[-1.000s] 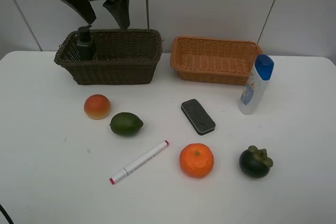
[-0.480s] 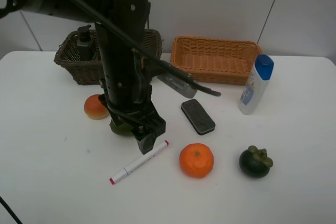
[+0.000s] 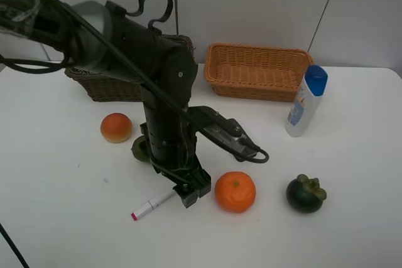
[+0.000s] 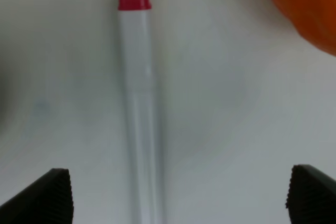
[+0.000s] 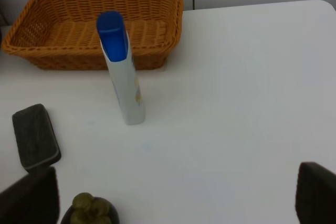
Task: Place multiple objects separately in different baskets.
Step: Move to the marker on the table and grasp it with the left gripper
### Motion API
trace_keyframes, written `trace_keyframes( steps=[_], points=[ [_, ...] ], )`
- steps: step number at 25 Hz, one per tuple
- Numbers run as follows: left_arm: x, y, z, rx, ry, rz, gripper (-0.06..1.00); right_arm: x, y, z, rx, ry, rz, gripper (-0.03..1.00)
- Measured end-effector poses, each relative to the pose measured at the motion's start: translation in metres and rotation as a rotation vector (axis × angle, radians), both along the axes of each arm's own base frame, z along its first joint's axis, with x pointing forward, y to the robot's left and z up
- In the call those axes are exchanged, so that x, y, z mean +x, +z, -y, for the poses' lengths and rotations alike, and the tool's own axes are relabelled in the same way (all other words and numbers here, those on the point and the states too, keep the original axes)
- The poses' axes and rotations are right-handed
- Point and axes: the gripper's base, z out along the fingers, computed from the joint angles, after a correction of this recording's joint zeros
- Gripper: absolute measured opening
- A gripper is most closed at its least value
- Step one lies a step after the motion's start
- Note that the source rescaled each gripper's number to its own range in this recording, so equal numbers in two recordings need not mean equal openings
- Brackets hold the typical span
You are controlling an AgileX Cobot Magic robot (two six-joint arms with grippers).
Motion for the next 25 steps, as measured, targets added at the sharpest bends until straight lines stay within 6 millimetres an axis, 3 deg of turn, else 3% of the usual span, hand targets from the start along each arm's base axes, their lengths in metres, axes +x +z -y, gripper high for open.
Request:
trace_keyframes(
  steps=[6, 19, 25],
  points=[
    [0.002, -0.025, 0.001, 0.026, -0.002, -0.018, 1.0, 0.0, 0.0, 0.0, 0.0, 0.0, 0.0, 1.0],
    [0.009, -0.025, 0.004, -0.02, -0.05, 0.034, 1.0, 0.0, 0.0, 0.0, 0.0, 0.0, 0.0, 1.0],
    [0.013, -0.033, 0.007, -0.031, -0.06, 0.058, 1.0, 0.0, 0.0, 0.0, 0.0, 0.0, 0.0, 1.0]
  ],
)
